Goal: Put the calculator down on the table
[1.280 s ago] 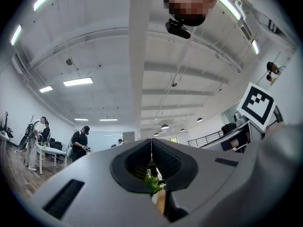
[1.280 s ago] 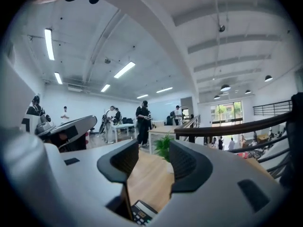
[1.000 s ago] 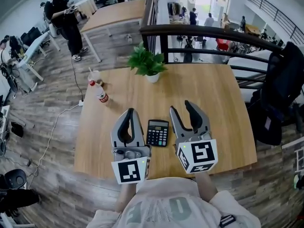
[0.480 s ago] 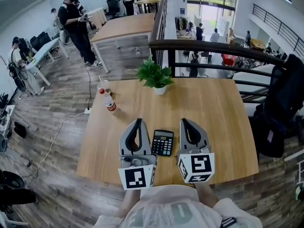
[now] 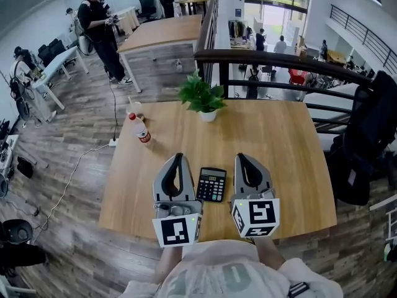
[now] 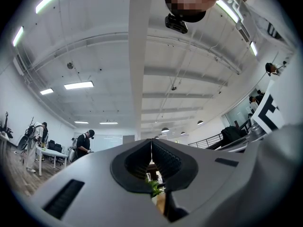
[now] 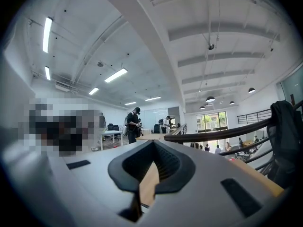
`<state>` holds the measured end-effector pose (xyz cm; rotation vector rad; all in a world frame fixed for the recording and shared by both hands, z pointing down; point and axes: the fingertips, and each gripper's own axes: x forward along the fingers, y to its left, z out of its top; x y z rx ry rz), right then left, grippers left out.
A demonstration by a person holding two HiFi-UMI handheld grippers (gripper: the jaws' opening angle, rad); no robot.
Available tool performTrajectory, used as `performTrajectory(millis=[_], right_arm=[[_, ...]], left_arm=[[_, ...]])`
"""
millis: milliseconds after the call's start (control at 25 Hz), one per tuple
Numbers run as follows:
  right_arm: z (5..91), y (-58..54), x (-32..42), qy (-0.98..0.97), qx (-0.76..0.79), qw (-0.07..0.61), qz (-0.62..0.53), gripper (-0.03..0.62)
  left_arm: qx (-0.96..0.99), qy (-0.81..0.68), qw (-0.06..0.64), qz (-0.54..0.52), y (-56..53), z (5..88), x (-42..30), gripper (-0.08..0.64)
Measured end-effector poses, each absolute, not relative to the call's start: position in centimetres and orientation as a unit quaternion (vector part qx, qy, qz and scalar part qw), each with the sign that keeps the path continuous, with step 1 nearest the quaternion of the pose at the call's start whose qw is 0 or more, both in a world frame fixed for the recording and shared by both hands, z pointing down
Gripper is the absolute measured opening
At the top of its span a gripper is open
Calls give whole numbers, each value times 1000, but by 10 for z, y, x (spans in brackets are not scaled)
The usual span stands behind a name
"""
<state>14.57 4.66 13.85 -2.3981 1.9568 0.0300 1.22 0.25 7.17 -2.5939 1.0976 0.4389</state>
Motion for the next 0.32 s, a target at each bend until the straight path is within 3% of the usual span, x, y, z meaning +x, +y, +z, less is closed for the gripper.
performTrajectory(millis=[320], right_arm=[[138, 44, 147, 634, -773, 24, 13, 18]], left_arm=[[-899, 385, 144, 151, 0, 73, 13, 9]])
